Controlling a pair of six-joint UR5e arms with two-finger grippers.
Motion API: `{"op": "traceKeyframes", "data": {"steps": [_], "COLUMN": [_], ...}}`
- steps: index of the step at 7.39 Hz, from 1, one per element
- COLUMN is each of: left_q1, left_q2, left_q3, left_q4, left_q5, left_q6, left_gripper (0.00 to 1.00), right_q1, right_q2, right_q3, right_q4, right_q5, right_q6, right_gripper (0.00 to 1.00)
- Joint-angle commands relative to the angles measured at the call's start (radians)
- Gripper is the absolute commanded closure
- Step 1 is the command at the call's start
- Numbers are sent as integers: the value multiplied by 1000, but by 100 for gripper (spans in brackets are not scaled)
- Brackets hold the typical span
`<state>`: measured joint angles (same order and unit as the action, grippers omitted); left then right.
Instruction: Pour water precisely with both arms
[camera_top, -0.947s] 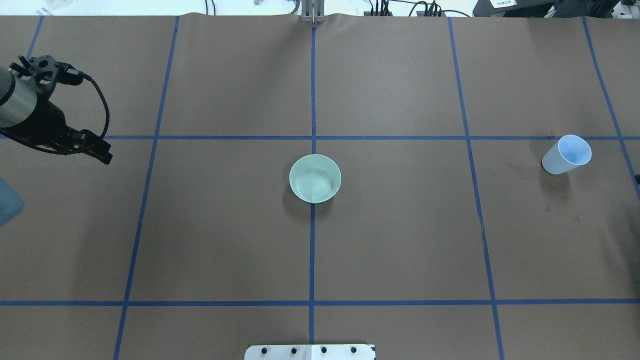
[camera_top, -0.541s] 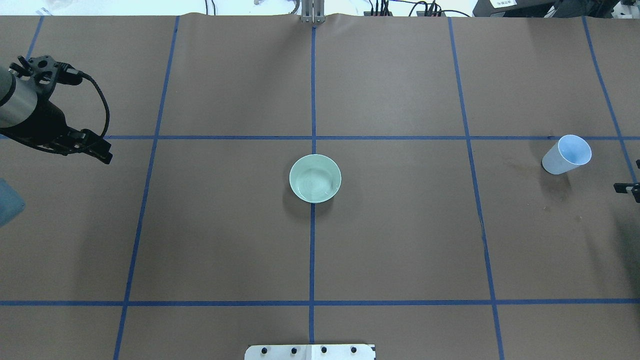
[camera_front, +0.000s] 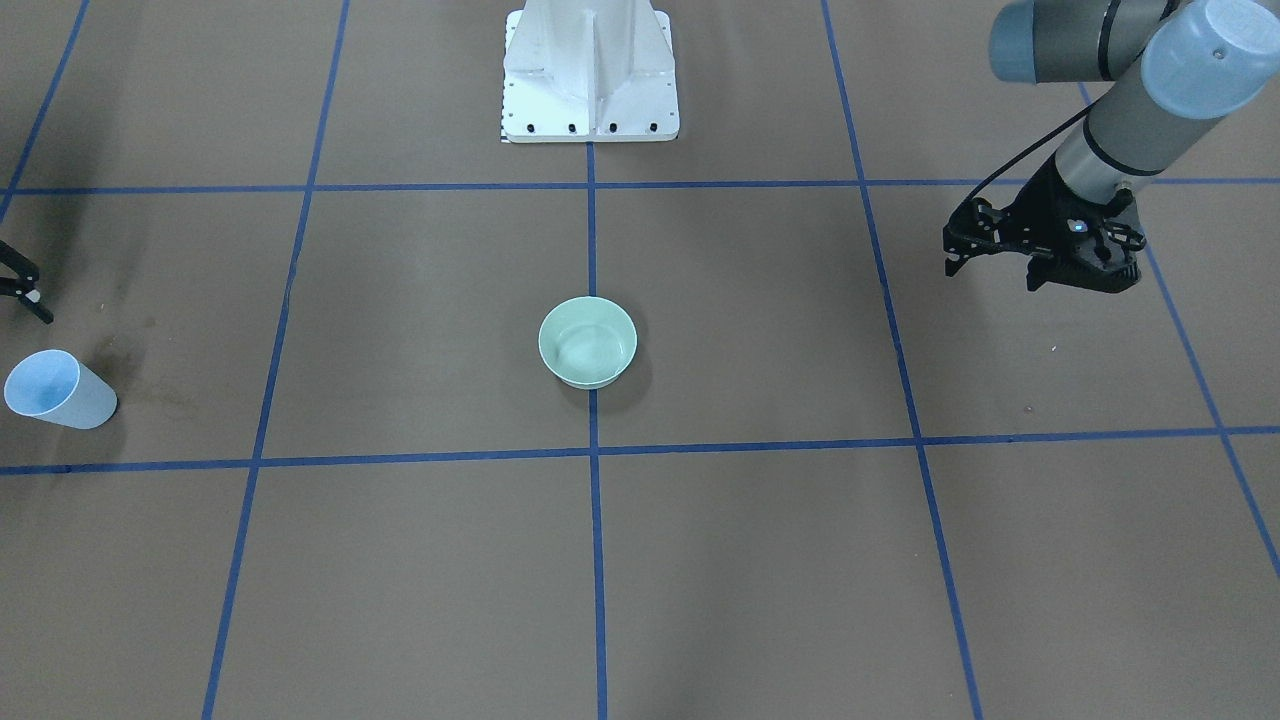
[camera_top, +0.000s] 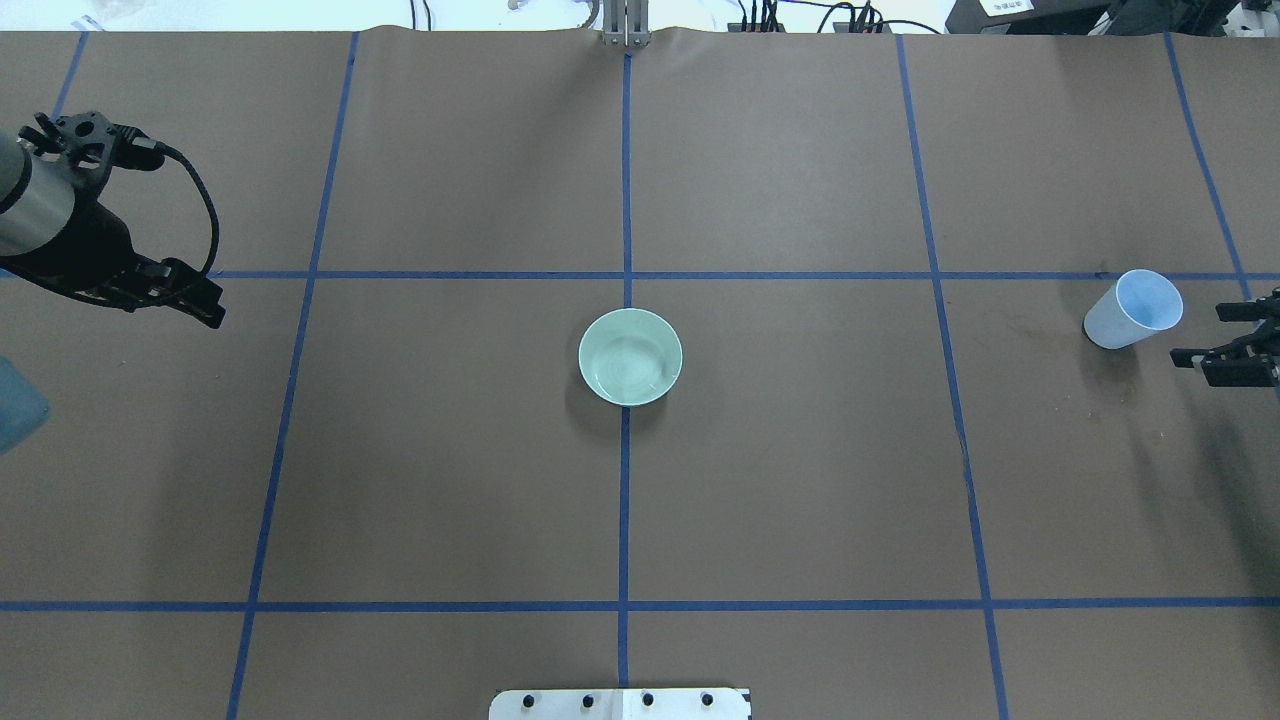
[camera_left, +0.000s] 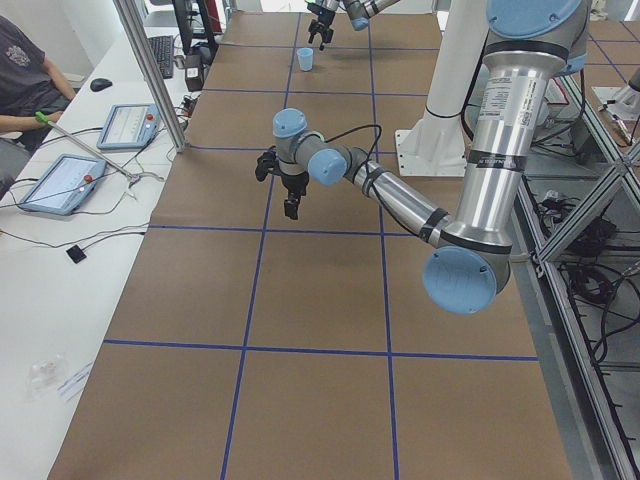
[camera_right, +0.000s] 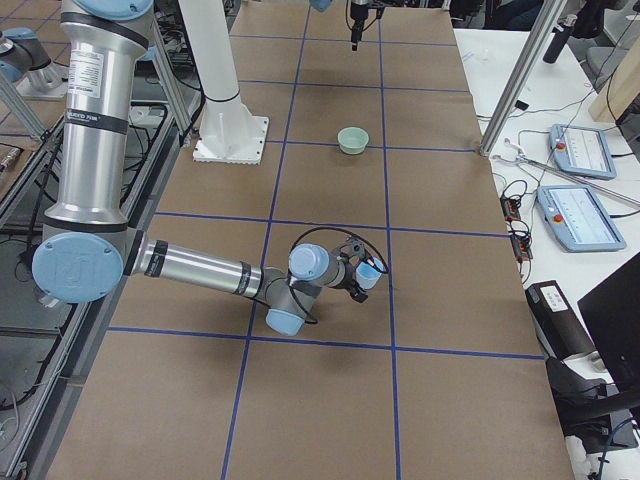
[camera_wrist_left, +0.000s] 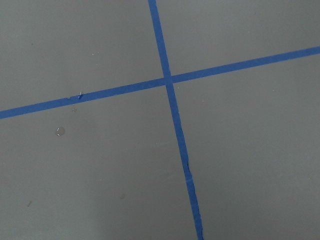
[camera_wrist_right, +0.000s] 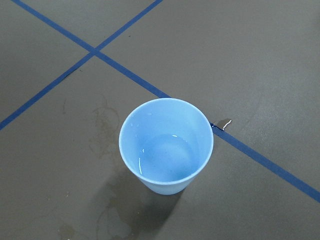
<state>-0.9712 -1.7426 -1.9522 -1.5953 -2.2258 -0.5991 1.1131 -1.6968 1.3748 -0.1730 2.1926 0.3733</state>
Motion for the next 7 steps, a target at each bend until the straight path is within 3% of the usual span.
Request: {"op": "traceKeyframes", "data": {"steps": [1, 7], "left_q1": [-1, -1], "left_q2": [-2, 3], "left_q3": [-8, -13], "left_q4": [1, 2], "left_q5": [0, 0], "left_q6": [-24, -24], "left_gripper": [0, 0], "right_q1": [-35, -53], "right_q2": [48, 103], "right_q3": [-36, -94], "right_q4": [3, 1], "right_q5": [-28, -51], "right_q6": [49, 47], "right_gripper": [0, 1]}}
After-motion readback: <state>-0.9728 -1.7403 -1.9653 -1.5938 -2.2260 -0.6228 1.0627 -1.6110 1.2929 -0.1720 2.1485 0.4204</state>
